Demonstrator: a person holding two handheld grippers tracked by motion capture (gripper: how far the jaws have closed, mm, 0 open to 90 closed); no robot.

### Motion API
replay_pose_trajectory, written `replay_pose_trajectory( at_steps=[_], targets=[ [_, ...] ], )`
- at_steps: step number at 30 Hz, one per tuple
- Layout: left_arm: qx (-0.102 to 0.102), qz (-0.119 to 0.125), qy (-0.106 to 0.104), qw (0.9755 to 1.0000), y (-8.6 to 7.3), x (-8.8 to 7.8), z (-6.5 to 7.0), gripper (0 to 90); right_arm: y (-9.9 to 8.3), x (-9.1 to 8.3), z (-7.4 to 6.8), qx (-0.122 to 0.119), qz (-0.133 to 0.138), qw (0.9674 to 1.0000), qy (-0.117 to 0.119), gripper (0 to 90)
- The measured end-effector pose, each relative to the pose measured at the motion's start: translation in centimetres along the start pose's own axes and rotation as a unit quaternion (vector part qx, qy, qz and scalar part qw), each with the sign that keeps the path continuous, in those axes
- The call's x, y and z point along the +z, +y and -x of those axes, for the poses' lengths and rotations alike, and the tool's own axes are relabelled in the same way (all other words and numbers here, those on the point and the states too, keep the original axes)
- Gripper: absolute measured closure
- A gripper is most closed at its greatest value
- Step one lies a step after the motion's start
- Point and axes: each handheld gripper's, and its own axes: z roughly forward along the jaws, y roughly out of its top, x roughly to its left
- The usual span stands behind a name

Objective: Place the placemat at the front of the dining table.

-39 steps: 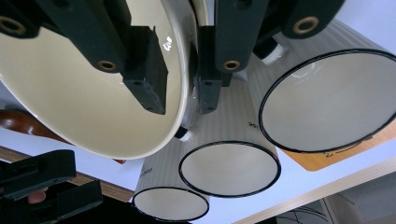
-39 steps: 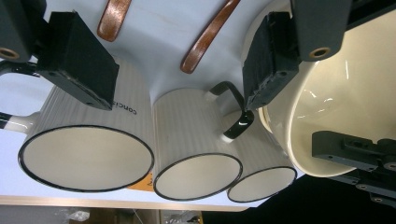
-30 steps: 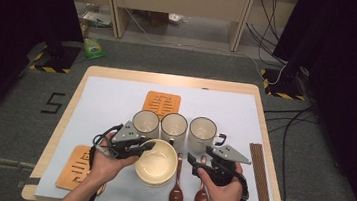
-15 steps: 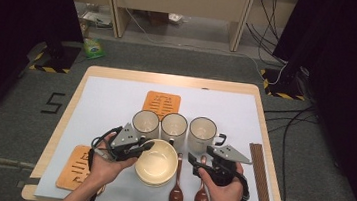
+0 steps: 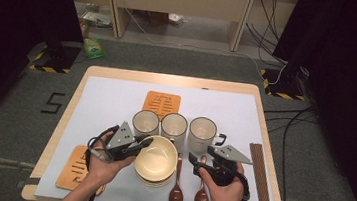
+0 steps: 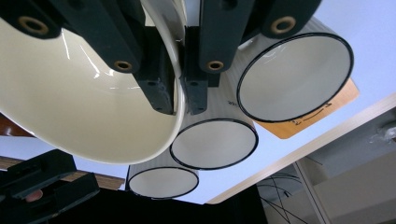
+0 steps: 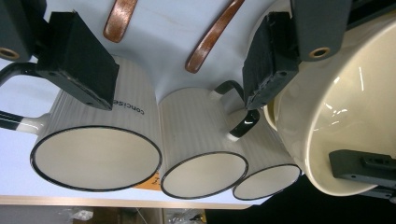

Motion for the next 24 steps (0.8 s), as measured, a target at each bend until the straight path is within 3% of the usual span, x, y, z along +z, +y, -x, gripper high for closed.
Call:
replay_pose_trajectory(
  at_steps=[17,24],
  targets=[
    [-0.018,0.030,0.008,0.9994,0.7,-1.0,-0.6,82.2,0.0,0.0,0.1,0.001,0.001,1.0000,-0.001,26.8],
    [-0.017,0.032,0.012,0.9993,1.1,-1.1,-0.8,82.2,0.0,-0.1,0.1,0.001,0.002,1.0000,-0.001,26.8]
  ],
)
